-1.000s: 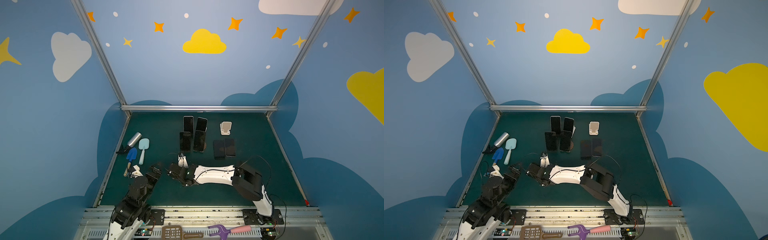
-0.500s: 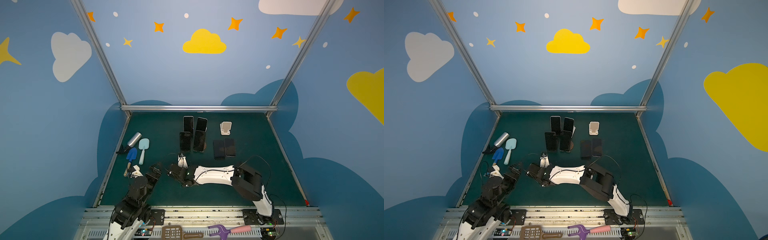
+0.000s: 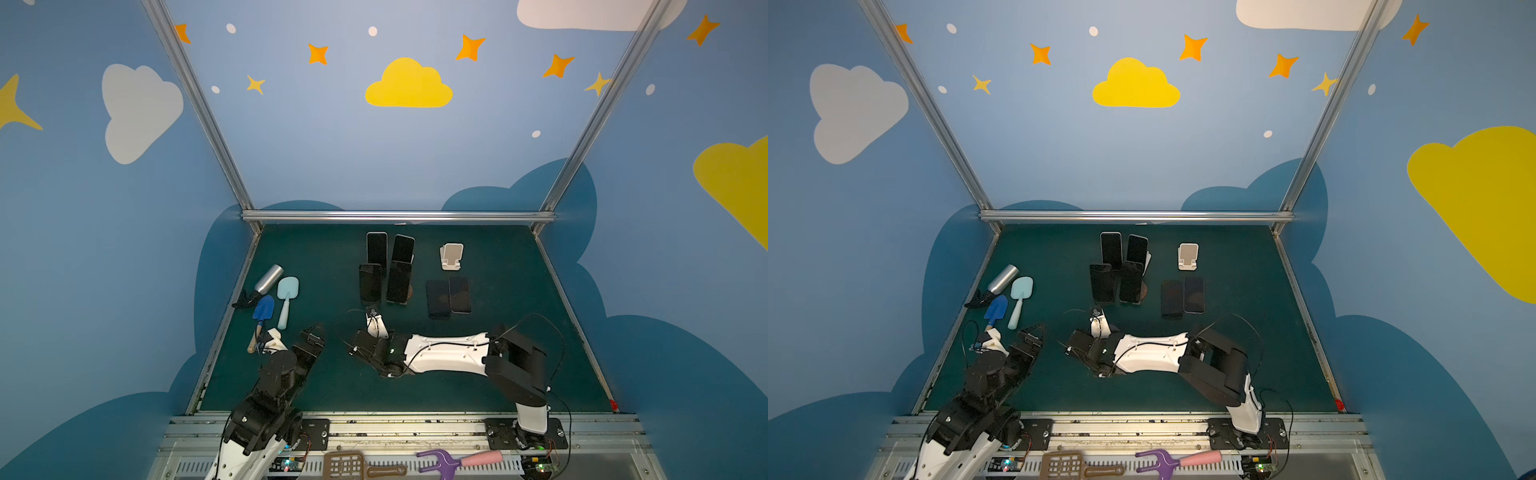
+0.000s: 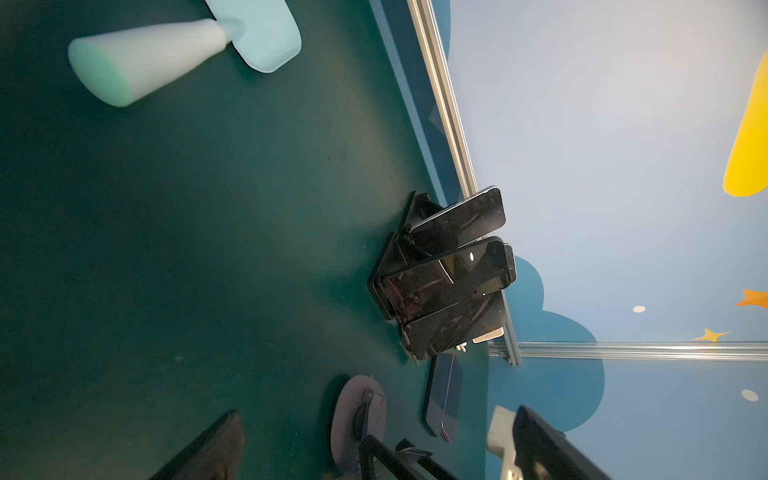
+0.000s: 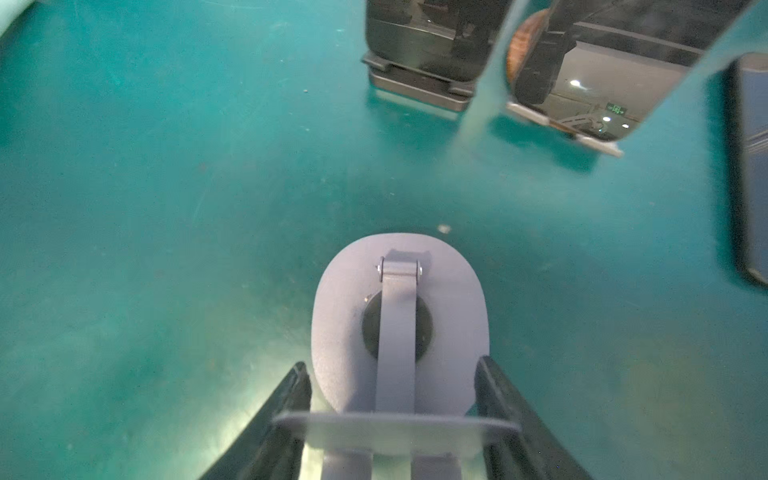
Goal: Remove the phone from the phone stand
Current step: 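Lift the lavender stand and carry it toward the white stand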
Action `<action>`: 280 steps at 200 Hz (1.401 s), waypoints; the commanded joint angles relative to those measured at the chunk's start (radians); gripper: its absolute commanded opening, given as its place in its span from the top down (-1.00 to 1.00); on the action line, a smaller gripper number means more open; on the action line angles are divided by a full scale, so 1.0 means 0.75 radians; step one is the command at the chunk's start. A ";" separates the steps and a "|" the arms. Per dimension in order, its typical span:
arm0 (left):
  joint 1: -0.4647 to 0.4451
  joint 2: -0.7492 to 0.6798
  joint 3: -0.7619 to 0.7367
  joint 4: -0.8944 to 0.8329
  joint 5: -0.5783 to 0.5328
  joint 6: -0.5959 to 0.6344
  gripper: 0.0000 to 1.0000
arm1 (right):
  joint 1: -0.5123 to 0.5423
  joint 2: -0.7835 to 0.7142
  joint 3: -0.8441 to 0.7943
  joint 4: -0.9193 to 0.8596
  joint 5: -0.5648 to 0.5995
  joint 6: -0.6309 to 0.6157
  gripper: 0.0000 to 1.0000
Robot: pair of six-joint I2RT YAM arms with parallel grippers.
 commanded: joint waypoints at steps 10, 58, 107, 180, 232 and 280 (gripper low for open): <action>0.000 0.033 0.006 0.088 0.026 0.033 -1.00 | -0.008 -0.144 -0.092 -0.047 0.056 0.002 -0.10; -0.001 0.155 0.015 0.169 0.051 0.037 -1.00 | -0.046 -0.329 -0.281 -0.070 0.100 0.040 -0.07; -0.001 0.230 0.002 0.253 0.080 0.051 -1.00 | -0.104 -0.512 -0.417 -0.108 0.137 0.043 -0.06; -0.004 0.416 0.026 0.381 0.175 0.076 -1.00 | -0.395 -0.733 -0.529 -0.038 0.152 -0.171 -0.03; -0.002 0.451 0.033 0.419 0.194 0.066 -1.00 | -0.720 -0.741 -0.530 0.134 0.042 -0.416 -0.02; -0.002 0.492 0.070 0.433 0.211 0.091 -1.00 | -1.032 -0.651 -0.412 0.204 -0.140 -0.554 0.00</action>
